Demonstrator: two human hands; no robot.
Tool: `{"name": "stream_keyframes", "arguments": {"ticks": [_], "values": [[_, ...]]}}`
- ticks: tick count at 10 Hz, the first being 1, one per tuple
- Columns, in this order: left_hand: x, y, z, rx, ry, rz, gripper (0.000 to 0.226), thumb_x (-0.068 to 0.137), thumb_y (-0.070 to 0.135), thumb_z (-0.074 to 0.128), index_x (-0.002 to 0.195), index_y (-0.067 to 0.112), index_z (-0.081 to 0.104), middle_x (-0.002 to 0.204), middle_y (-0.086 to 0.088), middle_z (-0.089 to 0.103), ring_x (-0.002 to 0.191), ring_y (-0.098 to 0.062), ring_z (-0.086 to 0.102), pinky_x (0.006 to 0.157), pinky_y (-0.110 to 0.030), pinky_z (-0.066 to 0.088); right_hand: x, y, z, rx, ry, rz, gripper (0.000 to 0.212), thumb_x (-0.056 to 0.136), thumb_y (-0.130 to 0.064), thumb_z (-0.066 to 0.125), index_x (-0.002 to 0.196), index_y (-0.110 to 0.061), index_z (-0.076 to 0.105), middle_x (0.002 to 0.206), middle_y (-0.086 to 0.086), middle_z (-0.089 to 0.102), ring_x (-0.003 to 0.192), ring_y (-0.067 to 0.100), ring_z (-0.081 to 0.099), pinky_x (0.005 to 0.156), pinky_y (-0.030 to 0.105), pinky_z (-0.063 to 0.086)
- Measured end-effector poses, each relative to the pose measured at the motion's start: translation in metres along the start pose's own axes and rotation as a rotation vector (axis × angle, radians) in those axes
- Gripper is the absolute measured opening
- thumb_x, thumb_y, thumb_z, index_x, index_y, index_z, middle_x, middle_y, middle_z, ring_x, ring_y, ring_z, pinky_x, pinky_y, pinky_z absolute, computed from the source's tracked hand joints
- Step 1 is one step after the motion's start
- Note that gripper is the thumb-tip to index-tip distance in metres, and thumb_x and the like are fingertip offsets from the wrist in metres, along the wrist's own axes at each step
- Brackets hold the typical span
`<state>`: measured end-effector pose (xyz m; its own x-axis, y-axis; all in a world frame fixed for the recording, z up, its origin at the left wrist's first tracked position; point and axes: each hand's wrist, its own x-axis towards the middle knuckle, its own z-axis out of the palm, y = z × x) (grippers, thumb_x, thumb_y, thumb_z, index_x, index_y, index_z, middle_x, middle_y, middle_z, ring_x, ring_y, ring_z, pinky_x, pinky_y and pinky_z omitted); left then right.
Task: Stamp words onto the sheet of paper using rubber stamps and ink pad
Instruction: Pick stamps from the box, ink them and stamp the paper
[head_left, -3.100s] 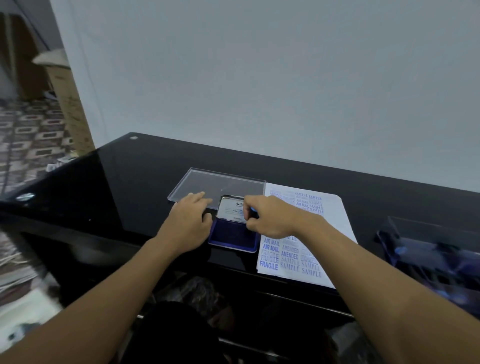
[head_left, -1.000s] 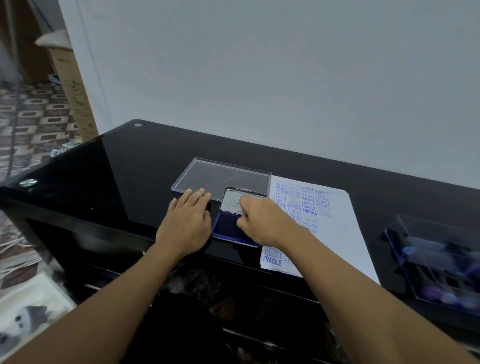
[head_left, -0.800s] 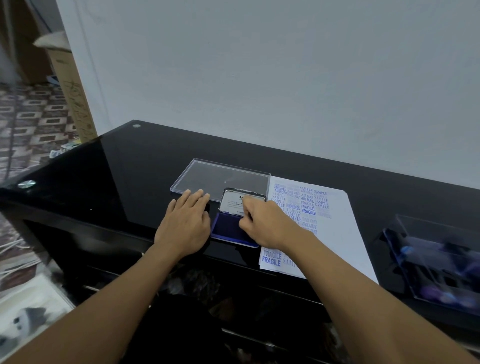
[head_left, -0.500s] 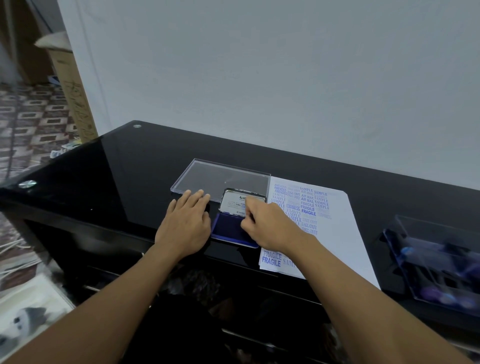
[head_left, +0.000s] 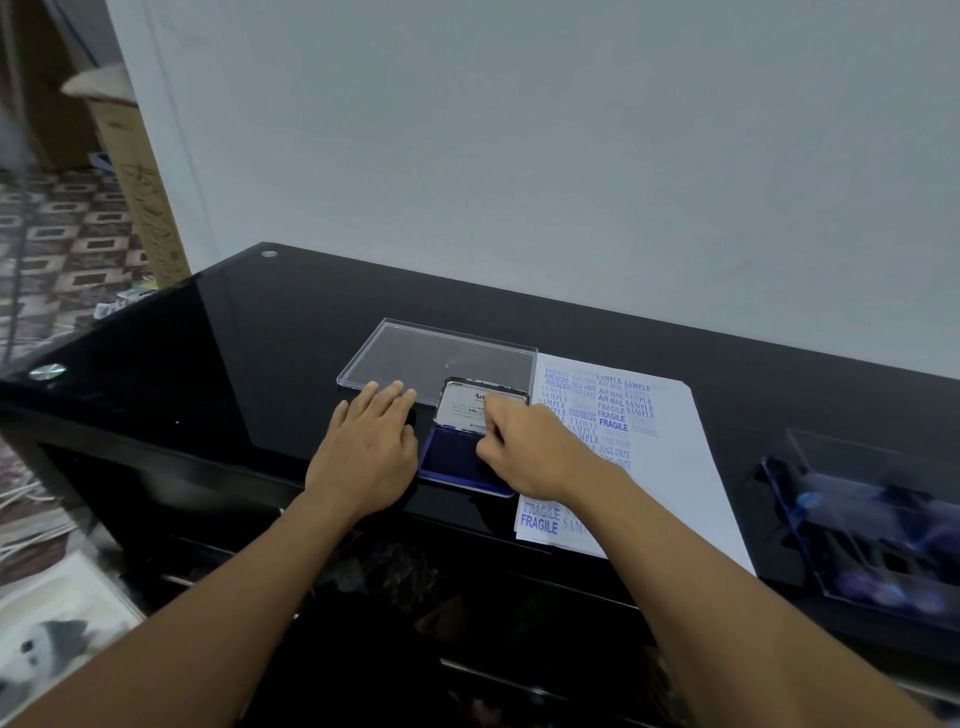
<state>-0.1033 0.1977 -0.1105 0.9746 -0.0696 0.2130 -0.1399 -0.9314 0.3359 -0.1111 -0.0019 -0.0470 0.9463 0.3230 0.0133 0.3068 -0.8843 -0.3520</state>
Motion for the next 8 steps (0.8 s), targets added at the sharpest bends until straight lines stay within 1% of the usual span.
{"name": "stream_keyframes", "arguments": {"ticks": [1, 2, 3, 4, 5, 6, 7, 8], "values": [[0.0, 0.0, 0.0, -0.001, 0.0, -0.002, 0.053, 0.104, 0.03, 0.028, 0.156, 0.024, 0.023, 0.164, 0.006, 0.017, 0.152, -0.016, 0.005, 0.124, -0.044, 0.009, -0.005, 0.003, 0.001, 0.041, 0.027, 0.013, 0.011, 0.094, -0.022, 0.045, 0.084, -0.018, 0.042, 0.078, 0.008, 0.058, 0.068, 0.028, 0.051, 0.061, 0.04, 0.045], [-0.001, 0.0, 0.0, -0.001, 0.003, -0.001, 0.052, 0.104, 0.03, 0.029, 0.155, 0.024, 0.024, 0.164, 0.006, 0.017, 0.152, -0.016, 0.006, 0.123, -0.044, 0.009, -0.004, -0.001, 0.002, -0.021, 0.031, 0.021, 0.01, 0.094, -0.024, 0.045, 0.087, -0.017, 0.043, 0.08, 0.008, 0.058, 0.072, 0.03, 0.055, 0.061, 0.039, 0.044], [-0.001, 0.001, -0.001, 0.0, 0.004, 0.0, 0.052, 0.104, 0.03, 0.029, 0.155, 0.023, 0.024, 0.164, 0.005, 0.017, 0.152, -0.017, 0.006, 0.123, -0.043, 0.009, 0.0, -0.009, 0.0, -0.126, 0.012, 0.017, 0.011, 0.094, -0.024, 0.044, 0.088, -0.015, 0.04, 0.084, 0.008, 0.055, 0.076, 0.031, 0.054, 0.063, 0.038, 0.045], [-0.001, 0.001, -0.001, 0.005, -0.004, 0.005, 0.053, 0.104, 0.03, 0.028, 0.156, 0.023, 0.023, 0.164, 0.005, 0.016, 0.152, -0.017, 0.005, 0.123, -0.043, 0.009, 0.005, -0.014, 0.0, -0.187, -0.019, 0.008, 0.013, 0.095, -0.023, 0.044, 0.087, -0.016, 0.037, 0.082, 0.007, 0.046, 0.077, 0.031, 0.05, 0.063, 0.035, 0.039], [-0.001, 0.0, 0.0, 0.006, -0.003, 0.005, 0.053, 0.104, 0.03, 0.028, 0.156, 0.023, 0.023, 0.164, 0.005, 0.016, 0.152, -0.017, 0.005, 0.123, -0.043, 0.009, 0.006, -0.011, -0.002, -0.147, -0.028, -0.005, 0.014, 0.095, -0.022, 0.045, 0.085, -0.016, 0.038, 0.08, 0.007, 0.048, 0.077, 0.032, 0.052, 0.062, 0.037, 0.042], [0.0, 0.0, 0.0, 0.004, -0.004, 0.003, 0.053, 0.104, 0.03, 0.028, 0.156, 0.023, 0.023, 0.164, 0.005, 0.016, 0.152, -0.017, 0.005, 0.123, -0.044, 0.01, 0.002, -0.006, -0.001, -0.071, -0.008, -0.003, 0.01, 0.093, -0.02, 0.045, 0.086, -0.014, 0.042, 0.082, 0.011, 0.055, 0.076, 0.032, 0.053, 0.064, 0.04, 0.046], [0.0, -0.001, 0.001, 0.001, -0.004, 0.004, 0.053, 0.104, 0.03, 0.029, 0.156, 0.023, 0.023, 0.164, 0.005, 0.017, 0.152, -0.017, 0.006, 0.124, -0.044, 0.009, -0.003, -0.003, 0.0, 0.006, 0.029, 0.006, 0.009, 0.093, -0.019, 0.046, 0.087, -0.013, 0.043, 0.081, 0.011, 0.057, 0.071, 0.03, 0.051, 0.063, 0.041, 0.045], [0.0, -0.001, 0.0, 0.005, -0.003, 0.005, 0.053, 0.104, 0.031, 0.029, 0.156, 0.023, 0.023, 0.164, 0.005, 0.017, 0.152, -0.017, 0.006, 0.123, -0.044, 0.01, -0.005, -0.003, 0.001, 0.022, 0.038, 0.01, 0.009, 0.094, -0.018, 0.046, 0.087, -0.012, 0.043, 0.079, 0.011, 0.057, 0.068, 0.029, 0.05, 0.062, 0.043, 0.046]]}}
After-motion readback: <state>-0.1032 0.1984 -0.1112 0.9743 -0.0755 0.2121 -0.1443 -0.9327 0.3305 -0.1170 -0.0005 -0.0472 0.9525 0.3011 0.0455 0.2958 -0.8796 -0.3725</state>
